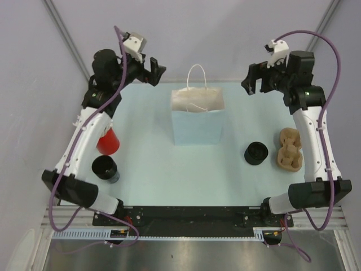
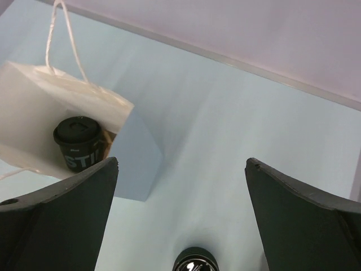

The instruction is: Pack the takeout coffee

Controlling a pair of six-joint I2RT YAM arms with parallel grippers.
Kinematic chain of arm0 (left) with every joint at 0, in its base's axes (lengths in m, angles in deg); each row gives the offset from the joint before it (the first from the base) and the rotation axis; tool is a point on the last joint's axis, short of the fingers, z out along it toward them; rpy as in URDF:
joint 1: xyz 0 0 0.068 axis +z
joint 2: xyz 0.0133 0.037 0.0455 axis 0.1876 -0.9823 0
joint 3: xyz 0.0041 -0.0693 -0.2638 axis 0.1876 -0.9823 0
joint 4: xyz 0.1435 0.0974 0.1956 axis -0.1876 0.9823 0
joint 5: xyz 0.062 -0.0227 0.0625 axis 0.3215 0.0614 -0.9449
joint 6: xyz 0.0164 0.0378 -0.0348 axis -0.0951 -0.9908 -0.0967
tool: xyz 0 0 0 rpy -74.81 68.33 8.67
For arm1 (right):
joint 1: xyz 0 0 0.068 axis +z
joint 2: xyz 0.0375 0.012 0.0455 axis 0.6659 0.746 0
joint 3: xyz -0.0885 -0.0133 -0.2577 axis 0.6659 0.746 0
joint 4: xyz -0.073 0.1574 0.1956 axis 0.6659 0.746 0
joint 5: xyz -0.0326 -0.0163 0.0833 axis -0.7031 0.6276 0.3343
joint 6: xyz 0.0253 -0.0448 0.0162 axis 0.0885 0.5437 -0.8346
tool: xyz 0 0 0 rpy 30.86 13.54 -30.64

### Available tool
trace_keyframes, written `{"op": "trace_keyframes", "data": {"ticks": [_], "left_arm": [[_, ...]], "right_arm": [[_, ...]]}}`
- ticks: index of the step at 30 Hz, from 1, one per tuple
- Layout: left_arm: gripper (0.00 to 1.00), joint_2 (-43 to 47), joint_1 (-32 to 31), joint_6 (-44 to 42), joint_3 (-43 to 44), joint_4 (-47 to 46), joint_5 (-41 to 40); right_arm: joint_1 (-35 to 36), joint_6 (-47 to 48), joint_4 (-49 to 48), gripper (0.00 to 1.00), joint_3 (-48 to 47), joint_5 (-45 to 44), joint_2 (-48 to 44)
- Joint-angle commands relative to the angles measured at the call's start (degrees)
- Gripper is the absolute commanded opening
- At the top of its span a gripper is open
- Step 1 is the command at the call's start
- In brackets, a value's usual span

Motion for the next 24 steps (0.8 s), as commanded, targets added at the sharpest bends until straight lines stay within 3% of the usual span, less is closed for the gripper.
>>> {"op": "trace_keyframes", "data": {"ticks": [1, 9, 16, 24], "left_arm": [[0.99, 8.92, 1.90, -3.20, -3.45, 1.89, -7.89], [0.99, 17.90, 8.84, -4.44, -12.23, 3.12, -18.26], [0.99, 21.95, 13.58, -4.26, -19.09, 3.03, -20.03], [0.99, 24.33, 19.91, -5.75, -20.94, 5.84, -7.82]], "right_arm": [[-3.76, -2.90, -9.28, 1.00, 4.54, 3.55, -5.69], [-3.94, -0.80, -13.16, 1.00, 11.40, 2.94, -11.76], [-3.94, 0.96, -13.16, 1.00, 15.36, 2.23, -14.49], [-3.94, 0.78, -13.42, 1.00, 18.26, 4.69, -14.67]]}}
